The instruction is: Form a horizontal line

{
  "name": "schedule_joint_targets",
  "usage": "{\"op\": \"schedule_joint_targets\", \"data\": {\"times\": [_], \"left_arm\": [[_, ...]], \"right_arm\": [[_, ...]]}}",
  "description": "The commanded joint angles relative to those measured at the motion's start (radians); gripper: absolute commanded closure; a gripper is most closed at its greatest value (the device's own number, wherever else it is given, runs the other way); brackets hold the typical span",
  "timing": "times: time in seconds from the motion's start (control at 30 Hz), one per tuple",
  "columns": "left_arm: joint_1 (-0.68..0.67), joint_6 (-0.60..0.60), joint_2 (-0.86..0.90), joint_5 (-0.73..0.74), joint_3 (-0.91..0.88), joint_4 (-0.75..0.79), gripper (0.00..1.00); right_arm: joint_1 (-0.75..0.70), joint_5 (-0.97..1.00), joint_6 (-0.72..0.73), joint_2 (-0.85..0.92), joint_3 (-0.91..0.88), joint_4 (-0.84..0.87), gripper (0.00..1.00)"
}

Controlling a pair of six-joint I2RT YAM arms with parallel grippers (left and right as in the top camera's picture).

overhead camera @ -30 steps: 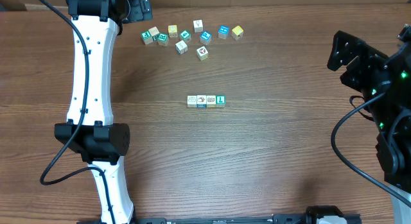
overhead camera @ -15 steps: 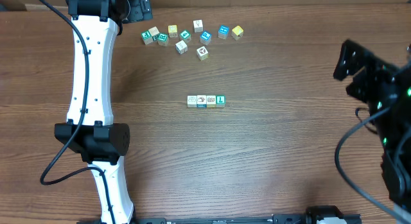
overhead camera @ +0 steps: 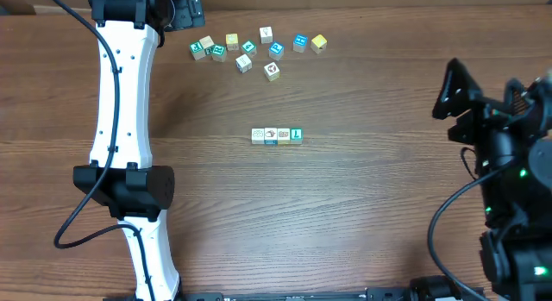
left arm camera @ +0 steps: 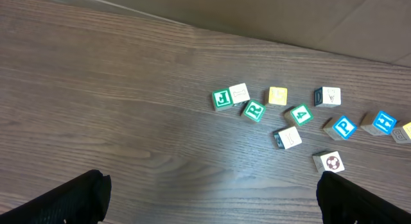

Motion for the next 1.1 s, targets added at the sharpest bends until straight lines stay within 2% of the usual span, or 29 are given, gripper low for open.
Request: {"op": "schedule_joint_targets", "data": {"times": [0.0, 0.1, 0.27, 0.43, 0.7, 1.07], "left_arm": [[-0.007, 0.011, -0.004, -0.006, 0.005, 0.001, 0.0], [-0.007, 0.011, -0.004, -0.006, 0.005, 0.001, 0.0], [-0.007, 0.011, -0.004, -0.006, 0.005, 0.001, 0.0], [-0.007, 0.011, -0.004, -0.006, 0.005, 0.001, 0.0], [-0.007, 0.011, -0.004, -0.006, 0.005, 0.001, 0.0], [-0.007, 0.011, -0.004, -0.006, 0.005, 0.001, 0.0]], "right_arm": [[0.009, -0.117, -0.117, -0.073, -0.12, 0.152, 0.0], [0.009, -0.203, -0.211, -0.111, -0.2, 0.292, 0.0], [0.03, -0.259, -0.334, -0.151, -0.267, 0.411, 0.0], [0.077, -0.259, -0.44, -0.172, -0.28, 0.41, 0.0], [0.082, -0.259, -0.44, -0.175, -0.286, 0.391, 0.0], [0.082, -0.259, -0.441, -0.202, -0.286, 0.263, 0.0]]}}
